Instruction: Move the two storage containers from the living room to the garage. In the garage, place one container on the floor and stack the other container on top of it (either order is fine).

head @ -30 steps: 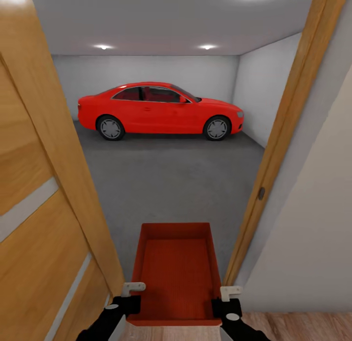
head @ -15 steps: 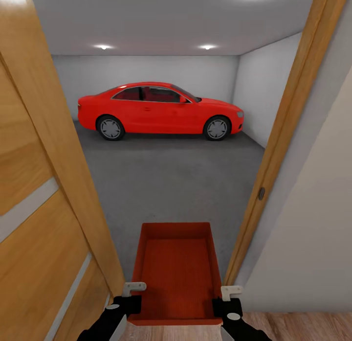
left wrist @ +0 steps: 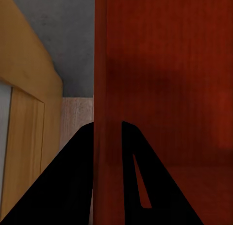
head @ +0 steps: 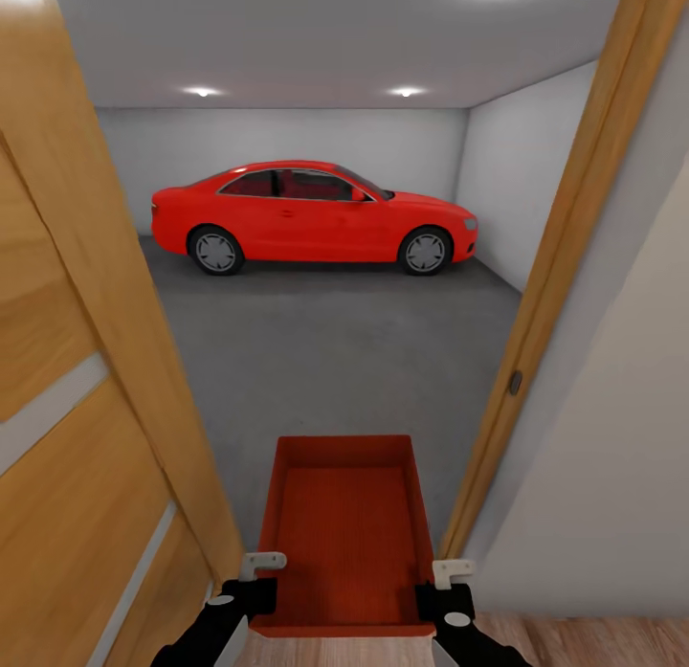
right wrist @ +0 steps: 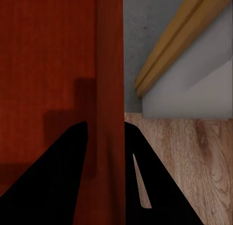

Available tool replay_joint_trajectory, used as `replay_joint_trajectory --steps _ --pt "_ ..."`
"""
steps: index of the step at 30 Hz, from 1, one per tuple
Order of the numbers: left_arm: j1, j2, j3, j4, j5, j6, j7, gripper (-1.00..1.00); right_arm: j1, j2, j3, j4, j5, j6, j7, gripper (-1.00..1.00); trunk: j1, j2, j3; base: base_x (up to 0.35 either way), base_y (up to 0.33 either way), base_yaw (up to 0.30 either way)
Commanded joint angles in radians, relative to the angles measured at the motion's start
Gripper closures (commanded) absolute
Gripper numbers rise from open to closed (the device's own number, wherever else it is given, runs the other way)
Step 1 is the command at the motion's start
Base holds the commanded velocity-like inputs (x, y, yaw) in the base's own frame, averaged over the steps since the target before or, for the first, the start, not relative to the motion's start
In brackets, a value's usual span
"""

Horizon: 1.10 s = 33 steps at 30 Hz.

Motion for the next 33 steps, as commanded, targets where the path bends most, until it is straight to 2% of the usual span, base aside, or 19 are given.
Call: replay_joint_trajectory --steps 1,33 --pt "0.0 0.014 -0.009 -0.005 -0.017 -0.003 0.011 1.0 -0.002 -0.01 -0.007 0.005 -0.034 -0.008 -0.018 1.0 0.001 -0.001 -0.002 0.275 0.0 0.0" --pt "0.0 0.015 -0.009 -0.003 -0.016 -0.003 0.011 1.0 -0.001 -0.01 -0.007 0.005 -0.034 -0.008 -0.018 1.0 0.001 -0.001 -0.002 0.321 0.0 0.0"
